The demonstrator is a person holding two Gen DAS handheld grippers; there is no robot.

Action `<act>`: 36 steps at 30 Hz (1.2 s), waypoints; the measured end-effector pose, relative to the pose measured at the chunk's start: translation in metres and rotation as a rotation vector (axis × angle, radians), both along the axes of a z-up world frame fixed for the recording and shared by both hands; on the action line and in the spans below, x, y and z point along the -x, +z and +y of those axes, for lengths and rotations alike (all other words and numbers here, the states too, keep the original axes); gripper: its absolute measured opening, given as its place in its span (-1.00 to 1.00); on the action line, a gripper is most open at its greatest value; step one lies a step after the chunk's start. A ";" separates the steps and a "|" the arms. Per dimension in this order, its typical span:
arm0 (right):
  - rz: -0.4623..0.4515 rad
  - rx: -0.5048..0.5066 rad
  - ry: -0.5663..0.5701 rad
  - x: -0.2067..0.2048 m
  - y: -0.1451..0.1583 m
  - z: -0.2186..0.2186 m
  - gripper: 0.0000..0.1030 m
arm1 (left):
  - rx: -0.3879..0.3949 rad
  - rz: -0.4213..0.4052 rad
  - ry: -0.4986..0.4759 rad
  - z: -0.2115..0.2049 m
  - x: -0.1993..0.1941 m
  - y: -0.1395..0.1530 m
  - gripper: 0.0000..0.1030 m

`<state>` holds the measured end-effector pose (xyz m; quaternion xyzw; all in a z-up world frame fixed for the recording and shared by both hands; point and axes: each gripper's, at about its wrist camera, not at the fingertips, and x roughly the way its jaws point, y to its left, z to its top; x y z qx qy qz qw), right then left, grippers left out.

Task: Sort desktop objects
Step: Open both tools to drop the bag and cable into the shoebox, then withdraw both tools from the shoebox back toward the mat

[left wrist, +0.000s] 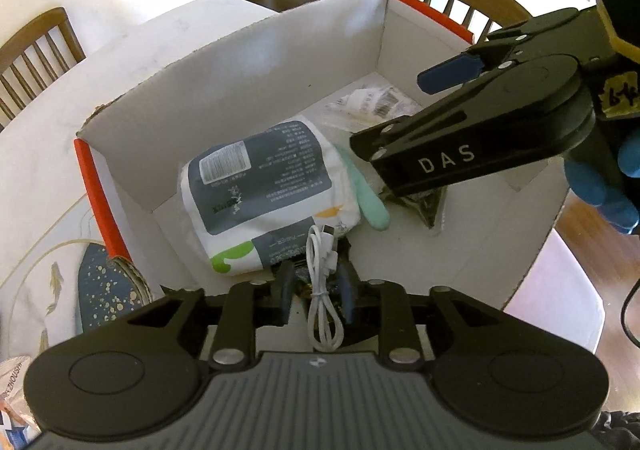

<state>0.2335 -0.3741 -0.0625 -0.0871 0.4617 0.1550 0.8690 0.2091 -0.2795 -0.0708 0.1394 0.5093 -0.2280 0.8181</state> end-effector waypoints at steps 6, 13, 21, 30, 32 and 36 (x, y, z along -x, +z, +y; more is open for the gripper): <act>-0.010 -0.025 -0.002 0.002 0.008 -0.002 0.55 | 0.017 -0.029 0.006 -0.001 0.005 0.009 -0.19; -0.042 -0.051 -0.007 0.007 0.020 -0.002 0.55 | 0.063 -0.058 0.015 0.001 0.012 0.022 0.34; -0.073 -0.080 0.005 0.013 0.035 -0.002 0.62 | 0.106 -0.082 0.030 0.007 0.022 0.031 0.40; -0.094 -0.113 -0.013 0.022 0.043 -0.002 0.75 | 0.137 -0.119 0.030 0.018 0.031 0.041 0.60; -0.102 -0.114 -0.018 0.023 0.045 -0.002 0.80 | 0.139 -0.127 0.025 0.019 0.033 0.042 0.61; -0.119 -0.108 -0.034 0.027 0.049 0.001 0.86 | 0.150 -0.140 0.019 0.022 0.037 0.044 0.68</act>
